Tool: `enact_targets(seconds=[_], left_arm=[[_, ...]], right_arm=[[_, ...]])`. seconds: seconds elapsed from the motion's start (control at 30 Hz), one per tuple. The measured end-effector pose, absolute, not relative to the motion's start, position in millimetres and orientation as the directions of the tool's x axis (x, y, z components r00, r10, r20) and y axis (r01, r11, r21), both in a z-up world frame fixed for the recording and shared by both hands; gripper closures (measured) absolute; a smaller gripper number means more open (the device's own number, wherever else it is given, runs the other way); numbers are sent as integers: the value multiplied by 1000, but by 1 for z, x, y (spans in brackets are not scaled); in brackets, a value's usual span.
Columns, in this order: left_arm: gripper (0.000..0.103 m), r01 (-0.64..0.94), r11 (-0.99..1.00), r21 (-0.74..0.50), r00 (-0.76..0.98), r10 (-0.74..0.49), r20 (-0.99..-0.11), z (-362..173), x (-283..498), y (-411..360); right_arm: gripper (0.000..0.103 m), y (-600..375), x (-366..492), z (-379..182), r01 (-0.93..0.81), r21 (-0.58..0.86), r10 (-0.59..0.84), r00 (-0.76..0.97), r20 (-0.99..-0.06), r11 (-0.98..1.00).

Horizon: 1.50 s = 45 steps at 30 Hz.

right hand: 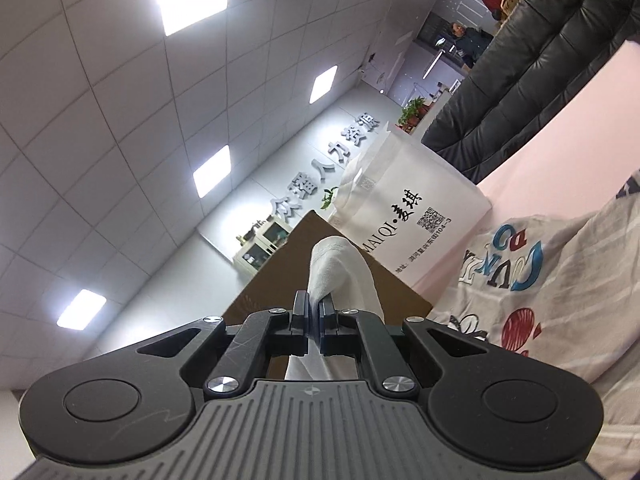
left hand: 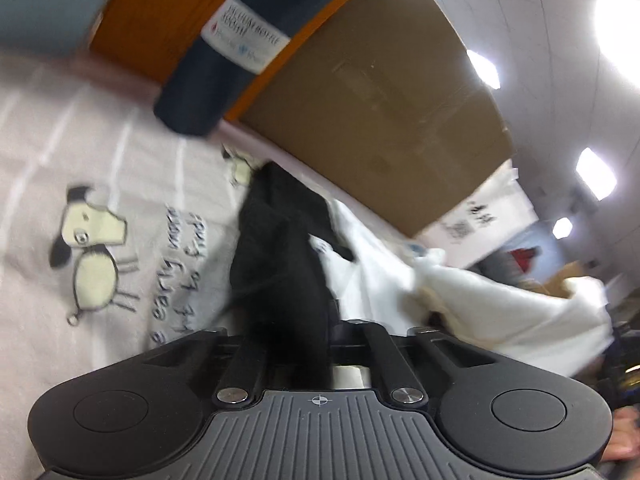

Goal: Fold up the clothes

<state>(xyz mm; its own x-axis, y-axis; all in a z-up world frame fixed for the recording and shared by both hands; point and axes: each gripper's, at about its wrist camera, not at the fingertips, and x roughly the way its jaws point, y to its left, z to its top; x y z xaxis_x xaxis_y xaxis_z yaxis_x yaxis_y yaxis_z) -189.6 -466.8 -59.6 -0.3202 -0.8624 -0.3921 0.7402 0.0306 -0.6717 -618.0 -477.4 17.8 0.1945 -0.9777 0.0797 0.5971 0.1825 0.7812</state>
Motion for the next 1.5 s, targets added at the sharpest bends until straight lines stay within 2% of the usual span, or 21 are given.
enact_targets(seconds=[0.23, 0.3, 0.47, 0.57, 0.73, 0.87, 1.0, 1.13, 1.4, 1.5], left_arm=[[100, 729, -134, -671, -270, -957, -103, 10, -153, -418], [100, 733, -151, -663, -238, -970, -43, 31, -133, -399], [100, 774, -111, -623, -96, -994, 58, 73, -74, -343], [100, 815, -79, -575, -35, -996, 87, 88, -44, -300], [99, 876, -42, -481, -23, -999, 45, 86, -26, -230], [99, 882, 0, -471, -31, -998, -59, 59, -22, -179], [99, 876, 41, -480, -32, -989, -144, 32, -21, -142], [99, 834, 88, -545, -34, -977, -209, 5, -14, -118], [99, 794, 174, -583, -15, -952, -304, -9, -11, -98], [99, 802, 219, -555, 11, -935, -353, -13, -13, -96]], right_arm=[[98, -477, -605, 39, 603, 765, -970, 214, 117, 226], [98, -473, -597, 49, 605, 757, -964, 229, 134, 249], [98, -466, -573, 57, 563, 774, -945, 298, 135, 289], [99, -459, -554, 57, 535, 779, -922, 363, 136, 326], [99, -411, -520, 46, 531, 739, -873, 460, 160, 416], [99, -360, -506, 31, 566, 690, -854, 499, 150, 452], [99, -308, -505, 15, 631, 639, -858, 505, 91, 439], [99, -271, -507, -3, 670, 630, -861, 508, -4, 393], [99, -220, -506, -19, 738, 567, -850, 513, -120, 366], [99, -206, -508, -28, 760, 555, -847, 503, -172, 339]])
